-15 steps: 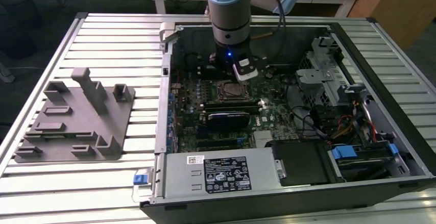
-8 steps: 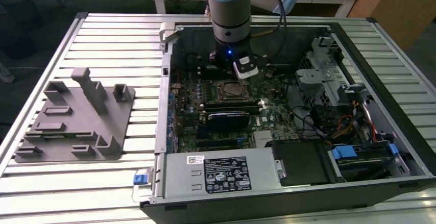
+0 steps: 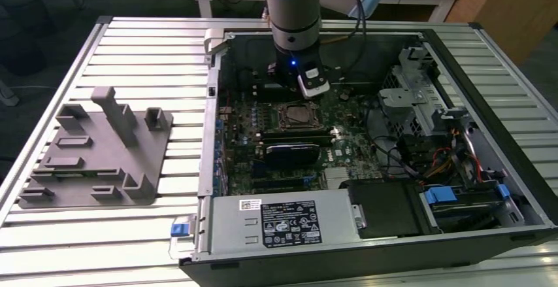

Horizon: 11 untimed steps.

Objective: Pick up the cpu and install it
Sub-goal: 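Install the first cpu locking lever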

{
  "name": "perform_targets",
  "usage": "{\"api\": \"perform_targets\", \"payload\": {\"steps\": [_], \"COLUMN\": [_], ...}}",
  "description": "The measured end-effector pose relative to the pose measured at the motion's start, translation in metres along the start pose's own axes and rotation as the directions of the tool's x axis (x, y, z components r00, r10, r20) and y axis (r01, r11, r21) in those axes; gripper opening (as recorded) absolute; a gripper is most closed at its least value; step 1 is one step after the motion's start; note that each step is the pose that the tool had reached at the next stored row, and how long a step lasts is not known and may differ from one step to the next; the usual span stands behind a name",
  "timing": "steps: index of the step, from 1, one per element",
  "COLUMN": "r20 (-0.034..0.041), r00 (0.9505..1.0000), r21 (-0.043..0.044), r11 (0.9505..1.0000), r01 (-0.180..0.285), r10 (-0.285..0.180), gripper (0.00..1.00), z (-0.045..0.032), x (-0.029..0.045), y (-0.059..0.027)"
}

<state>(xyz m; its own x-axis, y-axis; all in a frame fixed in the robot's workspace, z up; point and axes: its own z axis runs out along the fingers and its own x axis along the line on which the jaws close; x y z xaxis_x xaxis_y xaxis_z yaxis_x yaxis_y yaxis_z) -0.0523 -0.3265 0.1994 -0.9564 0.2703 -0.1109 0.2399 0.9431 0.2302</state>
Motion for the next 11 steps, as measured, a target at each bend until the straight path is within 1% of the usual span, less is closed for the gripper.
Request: {"api": "perform_targets", "payload": {"steps": [11], "r20": [0.0010], "r00": [1.0000], "r21": [0.0008], "r11": [1.0000], "r01": [0.000], "r10": [0.000], "gripper": [0.11], "z": [0.0021], "x": [0.0001], "y": [-0.0012]}}
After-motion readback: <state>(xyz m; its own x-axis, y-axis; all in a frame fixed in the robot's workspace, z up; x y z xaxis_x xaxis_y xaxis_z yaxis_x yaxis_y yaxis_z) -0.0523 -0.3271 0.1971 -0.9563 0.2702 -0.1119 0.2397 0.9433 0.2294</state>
